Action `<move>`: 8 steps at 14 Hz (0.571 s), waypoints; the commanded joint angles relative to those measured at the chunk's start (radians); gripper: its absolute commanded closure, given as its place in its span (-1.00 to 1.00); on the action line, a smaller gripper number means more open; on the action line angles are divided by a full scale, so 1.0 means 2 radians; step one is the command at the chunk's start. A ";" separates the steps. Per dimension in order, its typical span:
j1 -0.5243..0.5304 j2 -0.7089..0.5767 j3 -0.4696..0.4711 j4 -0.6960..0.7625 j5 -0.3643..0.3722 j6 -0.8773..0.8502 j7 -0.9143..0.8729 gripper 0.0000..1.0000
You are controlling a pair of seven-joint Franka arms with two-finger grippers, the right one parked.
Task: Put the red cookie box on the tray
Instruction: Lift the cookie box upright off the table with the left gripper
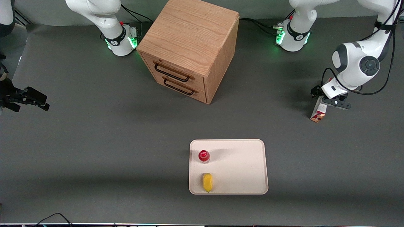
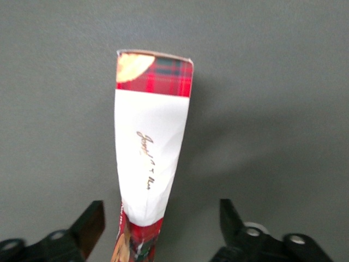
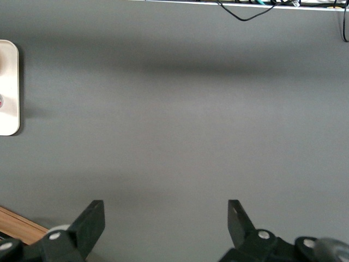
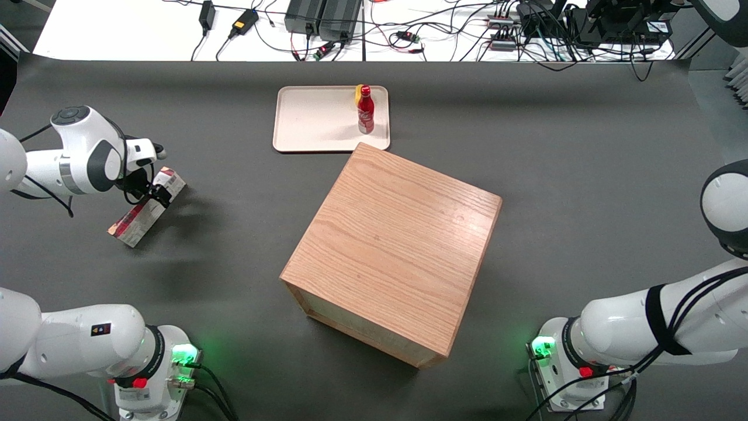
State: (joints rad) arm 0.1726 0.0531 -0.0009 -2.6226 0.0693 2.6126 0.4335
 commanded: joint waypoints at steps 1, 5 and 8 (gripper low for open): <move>0.003 -0.007 0.004 -0.009 0.008 0.011 0.016 0.08; 0.003 -0.004 0.011 -0.006 0.008 0.010 0.026 1.00; -0.003 -0.004 0.009 0.022 0.008 -0.016 0.020 1.00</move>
State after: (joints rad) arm 0.1730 0.0535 0.0199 -2.6170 0.0717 2.6187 0.4747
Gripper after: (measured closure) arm 0.952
